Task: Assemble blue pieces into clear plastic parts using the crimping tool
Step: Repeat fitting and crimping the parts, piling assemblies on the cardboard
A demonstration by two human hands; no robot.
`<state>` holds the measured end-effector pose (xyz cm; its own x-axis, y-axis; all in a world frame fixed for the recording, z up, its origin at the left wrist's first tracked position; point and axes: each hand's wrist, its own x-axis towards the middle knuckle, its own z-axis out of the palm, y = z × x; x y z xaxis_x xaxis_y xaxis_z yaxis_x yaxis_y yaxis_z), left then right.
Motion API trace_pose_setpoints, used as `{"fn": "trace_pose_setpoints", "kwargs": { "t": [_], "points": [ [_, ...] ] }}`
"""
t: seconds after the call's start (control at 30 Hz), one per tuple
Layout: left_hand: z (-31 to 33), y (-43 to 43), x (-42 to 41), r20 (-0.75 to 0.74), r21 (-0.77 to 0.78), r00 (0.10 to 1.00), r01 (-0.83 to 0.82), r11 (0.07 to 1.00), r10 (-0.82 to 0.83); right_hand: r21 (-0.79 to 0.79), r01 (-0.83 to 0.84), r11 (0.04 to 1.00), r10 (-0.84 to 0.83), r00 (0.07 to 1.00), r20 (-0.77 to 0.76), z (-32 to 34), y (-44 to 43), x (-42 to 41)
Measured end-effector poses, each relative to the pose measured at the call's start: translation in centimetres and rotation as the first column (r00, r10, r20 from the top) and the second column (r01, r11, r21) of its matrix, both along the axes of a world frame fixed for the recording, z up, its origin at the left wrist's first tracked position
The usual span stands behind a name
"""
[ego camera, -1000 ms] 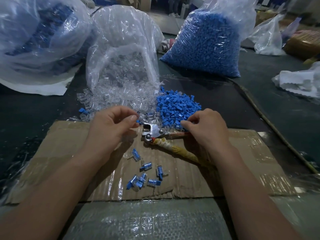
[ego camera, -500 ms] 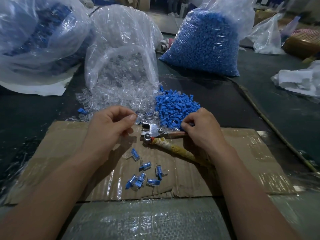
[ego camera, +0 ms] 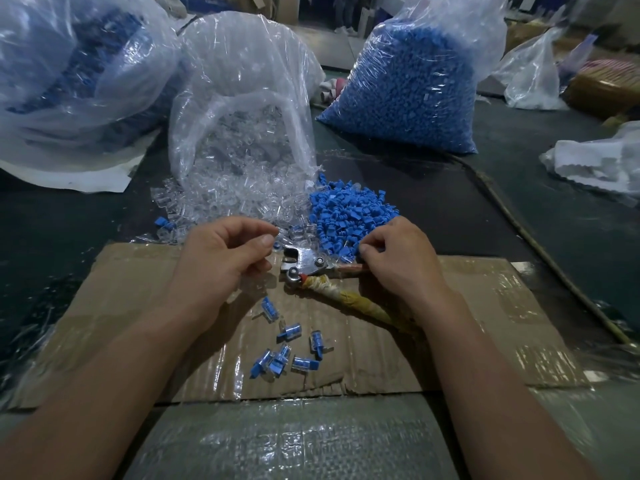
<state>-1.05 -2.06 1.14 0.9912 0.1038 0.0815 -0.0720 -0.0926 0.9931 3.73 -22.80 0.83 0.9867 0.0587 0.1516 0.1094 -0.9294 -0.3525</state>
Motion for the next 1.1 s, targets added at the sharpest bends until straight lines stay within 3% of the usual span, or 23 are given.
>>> {"fn": "trace_pose_setpoints", "kwargs": {
  "t": [0.1,0.2,0.8,1.0,1.1],
  "points": [
    [0.0,0.0,0.0,0.004,0.007,1.000,-0.003,1.000,0.003,0.066,-0.032,0.997,0.030,0.999,0.029,0.2,0.2,-0.1],
    [-0.1,0.1,0.0,-0.002,0.015,1.000,-0.003,1.000,0.003,0.008,-0.081,0.997,0.081,0.996,-0.039,0.3,0.8,0.1],
    [0.1,0.0,-0.1,-0.011,0.018,1.000,0.001,1.000,0.000,0.049,-0.048,0.998,0.052,0.995,-0.089,0.6,1.7,0.2],
    [0.2,-0.1,-0.2,-0.028,0.012,1.000,-0.002,1.000,0.002,-0.028,-0.075,0.997,0.074,0.996,-0.050,0.2,1.8,0.2],
    [0.3,-0.1,-0.3,-0.027,0.006,1.000,-0.002,1.000,0.002,0.049,-0.059,0.997,0.059,0.998,0.004,0.3,1.5,0.0]
  ]
}}
